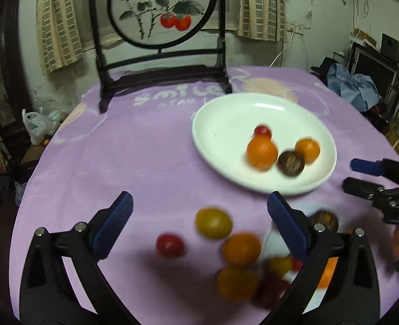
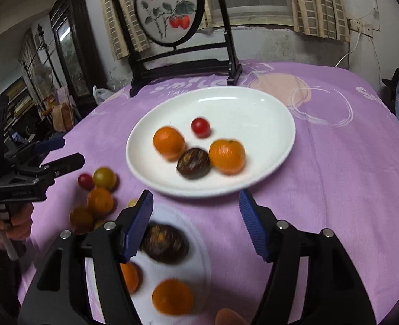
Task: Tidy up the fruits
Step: 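Grasp an orange with the right tool while the left tool grasps a tangerine, then carry both fruits over the white plate and open both tools to release them, then grasp a dark brown fruit with the right tool while the left tool grasps a red tomato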
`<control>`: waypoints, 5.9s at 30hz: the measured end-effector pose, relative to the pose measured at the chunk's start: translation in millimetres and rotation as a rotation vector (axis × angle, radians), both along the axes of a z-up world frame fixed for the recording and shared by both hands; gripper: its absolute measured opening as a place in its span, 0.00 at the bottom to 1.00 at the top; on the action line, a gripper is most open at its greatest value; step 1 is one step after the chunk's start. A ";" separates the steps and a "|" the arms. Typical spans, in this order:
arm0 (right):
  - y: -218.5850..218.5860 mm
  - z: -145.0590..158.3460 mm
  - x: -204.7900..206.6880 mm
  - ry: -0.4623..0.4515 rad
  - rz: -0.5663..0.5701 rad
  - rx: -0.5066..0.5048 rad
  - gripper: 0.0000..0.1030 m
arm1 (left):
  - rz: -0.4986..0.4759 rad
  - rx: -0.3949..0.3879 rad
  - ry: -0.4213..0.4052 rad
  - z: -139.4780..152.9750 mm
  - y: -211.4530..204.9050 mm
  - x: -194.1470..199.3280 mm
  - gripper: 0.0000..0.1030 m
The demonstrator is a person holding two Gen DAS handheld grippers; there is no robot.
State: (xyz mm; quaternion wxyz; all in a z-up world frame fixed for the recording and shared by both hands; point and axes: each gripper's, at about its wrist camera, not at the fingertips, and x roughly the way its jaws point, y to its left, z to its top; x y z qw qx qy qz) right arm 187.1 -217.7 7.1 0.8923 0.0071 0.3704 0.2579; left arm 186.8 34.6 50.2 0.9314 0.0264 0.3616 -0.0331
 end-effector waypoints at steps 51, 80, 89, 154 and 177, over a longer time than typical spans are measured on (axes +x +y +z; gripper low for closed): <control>-27.8 -20.9 -33.0 0.114 -0.029 -0.011 0.35 | -0.501 -0.034 0.125 -37.6 -88.7 -92.0 0.59; -19.1 -19.2 -38.8 0.095 -0.007 -0.026 0.35 | -0.355 -0.056 0.193 -52.9 -105.4 -62.2 0.43; -6.8 -16.5 -43.9 0.058 0.064 0.020 0.35 | -0.361 -0.218 0.093 -17.9 -74.9 -61.3 0.43; 60.0 -42.7 -14.1 -0.054 0.306 -0.335 0.54 | 0.166 -0.277 0.047 -5.0 91.9 3.6 0.94; 13.0 -3.8 -7.6 0.013 0.152 -0.019 0.45 | -0.042 -0.039 0.090 -29.4 51.3 -5.9 0.73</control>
